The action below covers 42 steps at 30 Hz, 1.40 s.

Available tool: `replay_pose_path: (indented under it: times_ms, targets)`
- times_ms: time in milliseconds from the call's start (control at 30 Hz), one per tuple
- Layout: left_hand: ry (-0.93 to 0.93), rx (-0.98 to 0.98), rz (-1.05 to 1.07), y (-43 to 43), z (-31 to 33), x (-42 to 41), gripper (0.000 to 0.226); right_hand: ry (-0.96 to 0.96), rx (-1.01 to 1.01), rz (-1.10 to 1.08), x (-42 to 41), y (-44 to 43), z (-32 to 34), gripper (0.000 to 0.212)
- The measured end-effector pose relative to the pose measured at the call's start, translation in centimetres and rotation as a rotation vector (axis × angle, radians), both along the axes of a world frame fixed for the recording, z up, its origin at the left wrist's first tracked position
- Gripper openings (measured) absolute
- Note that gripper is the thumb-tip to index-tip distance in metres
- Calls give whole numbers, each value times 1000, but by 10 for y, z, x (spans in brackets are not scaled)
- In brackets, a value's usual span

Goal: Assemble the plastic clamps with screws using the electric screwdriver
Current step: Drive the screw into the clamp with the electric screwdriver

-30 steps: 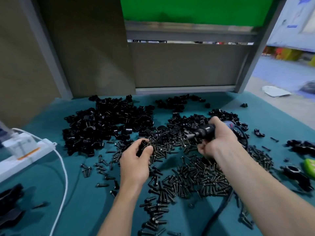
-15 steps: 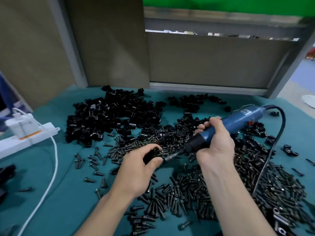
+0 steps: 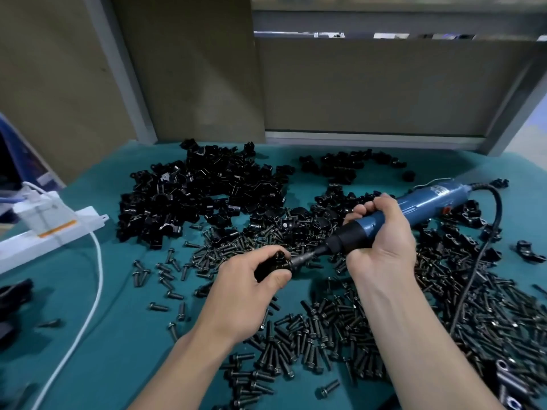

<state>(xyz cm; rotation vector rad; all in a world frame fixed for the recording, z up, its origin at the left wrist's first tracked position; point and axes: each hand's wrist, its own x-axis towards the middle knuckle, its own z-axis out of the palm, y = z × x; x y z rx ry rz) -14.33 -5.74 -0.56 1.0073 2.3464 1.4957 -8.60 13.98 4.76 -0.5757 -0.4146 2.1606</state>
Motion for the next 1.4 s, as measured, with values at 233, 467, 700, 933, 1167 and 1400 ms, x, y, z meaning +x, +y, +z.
replay_pose_path:
  times_ms: [233,467,700,933,1167,1400]
  targets:
    - [-25,15,-6,-2,1,0,22,32,96,-4,0,-5,2,26]
    - [-29,4,-24,-2,4,2,17,51,181,18,1,-5,7,26]
    - [-61,31,11,-2,6,4,29,45,111,13,-1,-8,1,23]
    - [-59,60,17,-1,8,7,30,55,72,16,-1,-7,2,25]
    - [-62,60,44,-1,7,7,31,74,82,18,-2,-9,0,22]
    - [-56,40,57,-1,8,7,30,80,118,25,-3,-11,1,24]
